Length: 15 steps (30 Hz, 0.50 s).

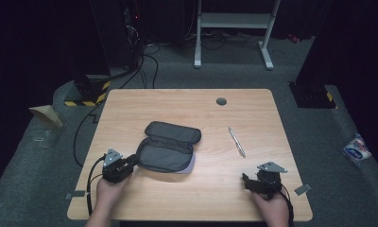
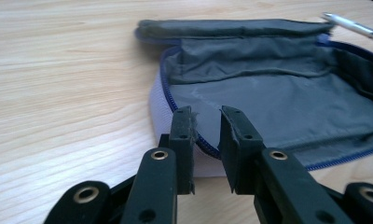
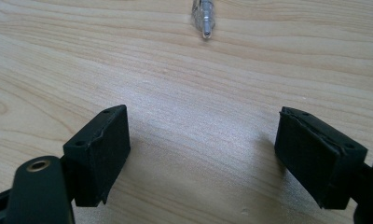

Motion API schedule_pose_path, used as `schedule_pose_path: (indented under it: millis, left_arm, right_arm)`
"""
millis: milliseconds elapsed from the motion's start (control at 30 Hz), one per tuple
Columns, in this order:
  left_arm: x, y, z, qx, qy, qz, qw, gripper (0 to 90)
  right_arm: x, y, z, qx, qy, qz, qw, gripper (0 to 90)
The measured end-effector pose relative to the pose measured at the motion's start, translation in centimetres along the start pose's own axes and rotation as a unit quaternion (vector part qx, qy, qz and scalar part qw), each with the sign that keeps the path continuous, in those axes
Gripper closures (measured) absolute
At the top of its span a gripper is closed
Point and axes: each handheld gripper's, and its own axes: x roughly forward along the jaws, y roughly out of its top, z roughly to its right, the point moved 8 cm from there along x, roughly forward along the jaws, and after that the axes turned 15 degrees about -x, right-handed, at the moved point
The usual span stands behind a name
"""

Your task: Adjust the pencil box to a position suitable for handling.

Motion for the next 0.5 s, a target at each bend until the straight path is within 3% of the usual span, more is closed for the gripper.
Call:
schedule_pose_path:
  millis: [333, 500]
  left_arm:
    - [0.9, -0.4, 2.9, 0.052, -0.009, -0.014, 0.9985, 73.0]
    - [1.2, -0.7, 4.0, 0.057, -0.005, -0.005, 0.9983, 69.5]
  right_arm:
    - [0.0, 0.0, 0.1, 0.005, 0.000, 0.000, 1.0000, 20.0]
    - [-0.1, 0.0, 0.2, 0.005, -0.005, 0.004, 1.0000, 22.3]
